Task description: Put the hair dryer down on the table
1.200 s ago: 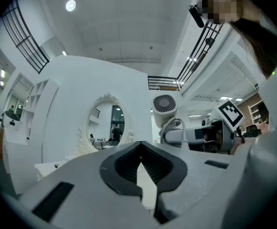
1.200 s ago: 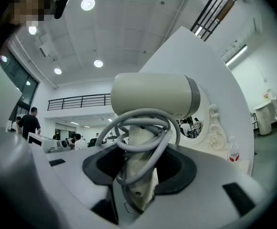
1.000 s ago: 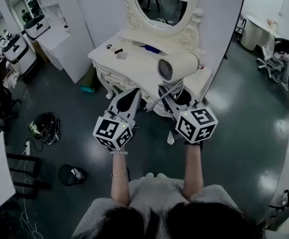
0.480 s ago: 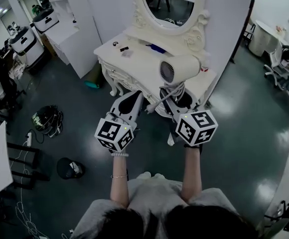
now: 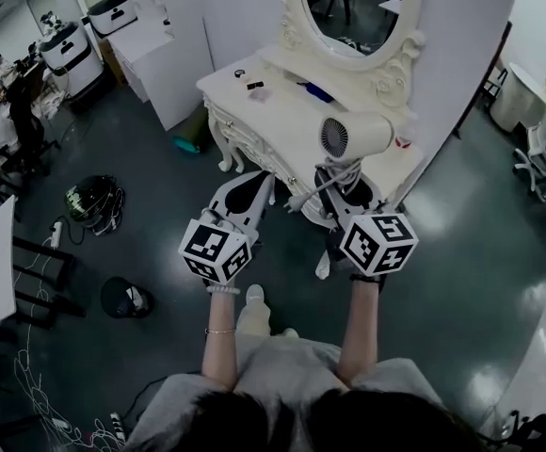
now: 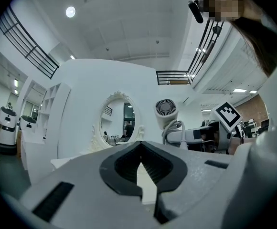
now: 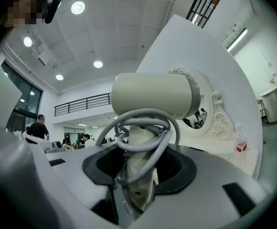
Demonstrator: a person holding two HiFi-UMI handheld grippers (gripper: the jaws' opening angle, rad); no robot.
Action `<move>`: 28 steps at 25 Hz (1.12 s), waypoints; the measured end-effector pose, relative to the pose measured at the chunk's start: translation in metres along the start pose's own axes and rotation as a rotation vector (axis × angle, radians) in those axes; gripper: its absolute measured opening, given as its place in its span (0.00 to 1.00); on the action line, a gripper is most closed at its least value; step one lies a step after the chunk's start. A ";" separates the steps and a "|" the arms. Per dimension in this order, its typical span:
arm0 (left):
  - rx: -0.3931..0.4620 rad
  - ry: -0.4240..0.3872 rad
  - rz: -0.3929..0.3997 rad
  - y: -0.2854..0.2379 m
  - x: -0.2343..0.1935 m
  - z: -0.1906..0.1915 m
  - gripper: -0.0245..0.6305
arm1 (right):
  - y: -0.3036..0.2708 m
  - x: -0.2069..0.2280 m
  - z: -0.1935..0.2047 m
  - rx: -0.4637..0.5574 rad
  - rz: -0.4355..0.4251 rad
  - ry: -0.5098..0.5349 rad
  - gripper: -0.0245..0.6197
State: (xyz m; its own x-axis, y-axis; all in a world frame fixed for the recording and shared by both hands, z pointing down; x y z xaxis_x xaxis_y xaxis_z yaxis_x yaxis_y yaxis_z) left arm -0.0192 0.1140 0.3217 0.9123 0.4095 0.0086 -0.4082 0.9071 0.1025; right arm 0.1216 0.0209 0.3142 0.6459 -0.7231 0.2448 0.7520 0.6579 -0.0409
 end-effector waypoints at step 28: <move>-0.015 0.062 0.151 -0.088 -0.152 0.037 0.04 | -0.152 0.036 0.022 -0.093 0.156 -0.010 0.33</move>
State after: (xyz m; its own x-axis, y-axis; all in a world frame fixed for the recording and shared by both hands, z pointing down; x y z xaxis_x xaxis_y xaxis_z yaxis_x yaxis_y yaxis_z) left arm -0.1209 -0.0319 0.3478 0.8370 0.5458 -0.0386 -0.5411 0.8361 0.0901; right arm 0.0276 -0.1006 0.3506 0.7549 -0.6111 0.2381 0.6517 0.7396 -0.1683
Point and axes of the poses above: the fingertips, and each gripper's own axes: y backward along the fingers, x to its right, z out of its underside, the point moved 5 cm from there along y, backward along the fingers, and after that the axes turned 13 degrees about z, right-handed, at the moved point
